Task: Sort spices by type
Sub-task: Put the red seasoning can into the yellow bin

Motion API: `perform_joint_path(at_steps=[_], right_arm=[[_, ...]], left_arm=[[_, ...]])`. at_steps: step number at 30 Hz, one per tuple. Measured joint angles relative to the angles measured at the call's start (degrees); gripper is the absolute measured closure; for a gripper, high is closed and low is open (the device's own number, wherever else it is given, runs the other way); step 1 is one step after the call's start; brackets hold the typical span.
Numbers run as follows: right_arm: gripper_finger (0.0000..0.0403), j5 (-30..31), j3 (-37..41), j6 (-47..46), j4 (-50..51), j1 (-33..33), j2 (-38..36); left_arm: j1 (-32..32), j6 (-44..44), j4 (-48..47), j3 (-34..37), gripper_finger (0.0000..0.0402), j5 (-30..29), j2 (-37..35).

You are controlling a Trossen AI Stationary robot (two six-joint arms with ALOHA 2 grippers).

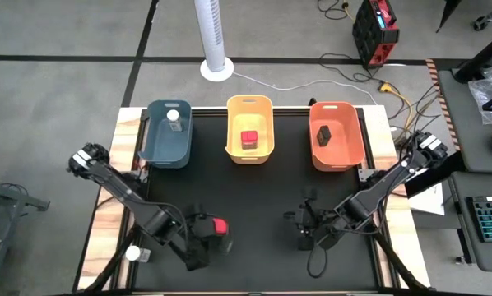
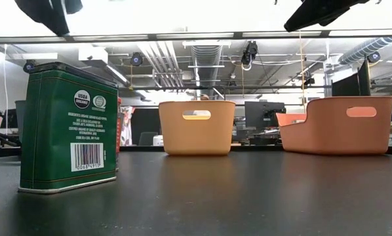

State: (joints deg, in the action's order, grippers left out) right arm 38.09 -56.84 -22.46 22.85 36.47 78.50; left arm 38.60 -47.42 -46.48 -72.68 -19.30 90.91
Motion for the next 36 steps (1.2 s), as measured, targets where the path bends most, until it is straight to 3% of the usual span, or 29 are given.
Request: perform_joint_path(at_steps=[5,9,13,17,29,36], right_arm=[[0.039,0.0,0.0,0.6,-1.4,0.0,0.1],[0.039,0.0,0.0,0.6,-1.3,-0.1,0.1],[0.039,0.1,0.0,0.6,-1.3,-0.1,0.1],[0.039,0.1,0.0,0.6,-1.3,-0.1,0.1],[0.039,1.0,0.0,-0.1,-1.3,-0.1,0.1],[0.039,1.0,0.0,-0.1,-1.3,-0.1,0.1]], left_arm=[[-1.1,0.0,-5.8,-3.1,0.0157,-1.0,5.0],[-1.2,5.3,-7.4,-3.8,0.0081,-2.4,8.0],[-1.7,7.4,-8.4,-2.6,0.0035,-4.2,8.5],[-1.8,7.3,-8.6,-1.8,0.003,-4.3,8.4],[-3.9,11.8,-8.0,0.9,0.0066,-3.9,8.0],[-6.5,17.0,0.2,4.4,0.0068,1.1,7.4]])
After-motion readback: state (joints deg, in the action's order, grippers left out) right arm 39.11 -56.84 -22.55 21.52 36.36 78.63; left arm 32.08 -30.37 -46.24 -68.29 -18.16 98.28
